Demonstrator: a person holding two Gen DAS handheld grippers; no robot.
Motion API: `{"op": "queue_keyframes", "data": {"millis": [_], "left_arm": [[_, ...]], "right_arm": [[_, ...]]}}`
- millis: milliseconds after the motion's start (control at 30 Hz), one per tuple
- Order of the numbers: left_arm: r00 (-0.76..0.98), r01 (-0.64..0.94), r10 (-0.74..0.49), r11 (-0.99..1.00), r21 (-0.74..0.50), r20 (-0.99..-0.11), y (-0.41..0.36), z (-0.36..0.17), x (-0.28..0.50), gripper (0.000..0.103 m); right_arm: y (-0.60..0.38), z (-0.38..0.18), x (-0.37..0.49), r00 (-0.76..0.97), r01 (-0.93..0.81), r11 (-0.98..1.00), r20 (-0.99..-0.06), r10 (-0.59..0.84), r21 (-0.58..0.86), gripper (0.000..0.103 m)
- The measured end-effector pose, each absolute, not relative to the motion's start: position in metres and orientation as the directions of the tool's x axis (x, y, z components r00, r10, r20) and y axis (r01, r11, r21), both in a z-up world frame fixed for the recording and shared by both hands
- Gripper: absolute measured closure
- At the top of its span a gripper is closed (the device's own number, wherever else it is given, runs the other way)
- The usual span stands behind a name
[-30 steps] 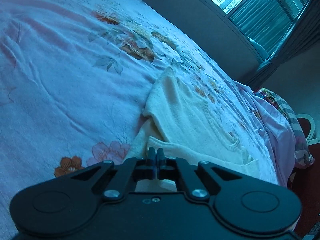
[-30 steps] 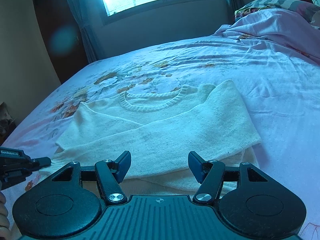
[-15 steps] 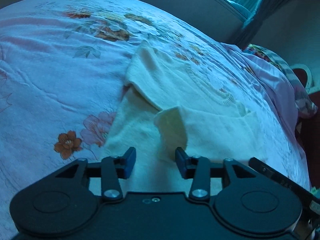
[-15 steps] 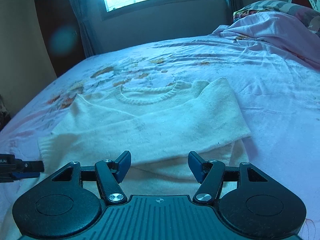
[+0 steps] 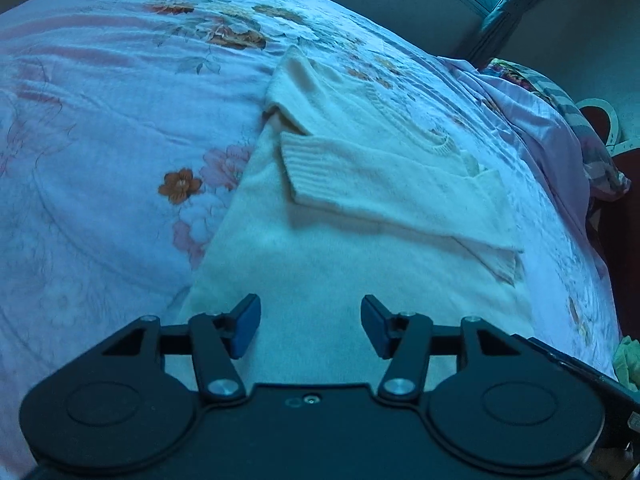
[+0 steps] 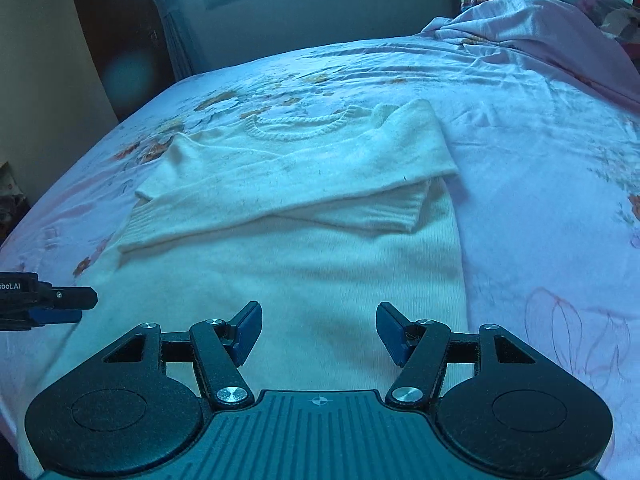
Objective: Fold small clothes
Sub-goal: 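Open the left gripper and smooth the folded sleeves flat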
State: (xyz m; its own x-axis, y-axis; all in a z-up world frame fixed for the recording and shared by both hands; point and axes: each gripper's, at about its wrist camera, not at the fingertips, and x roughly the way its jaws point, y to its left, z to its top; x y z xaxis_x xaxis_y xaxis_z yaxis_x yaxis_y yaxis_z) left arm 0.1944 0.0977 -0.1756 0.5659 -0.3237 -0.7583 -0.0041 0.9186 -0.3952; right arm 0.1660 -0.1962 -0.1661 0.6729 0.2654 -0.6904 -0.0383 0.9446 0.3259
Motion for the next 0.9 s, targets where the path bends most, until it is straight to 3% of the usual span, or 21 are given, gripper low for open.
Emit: {"op": "queue_keyframes", "data": {"millis": [133,300,900], "left_arm": [[0.557,0.042,-0.302,0.941,-0.337,-0.774,0.092,-0.179,0.158,0.049],[0.562,0.079,-0.274,0.957,-0.279,-0.781,0.091,-0.174,0.127,0.049],[0.583,-0.004,-0.191,0.971,-0.238,-0.790,0.126,-0.174,0.075,0.051]], "right_arm": [[-0.189,-0.176,0.128,0.624,-0.057,0.959,-0.740,0.250,0.276,0.040],[-0.192,-0.176,0.084,0.641,-0.045,0.963,-0.732,0.232,0.267,0.040],[-0.219,-0.179,0.011,0.619,0.080,0.950,-0.762,0.190,0.302,0.040]]}}
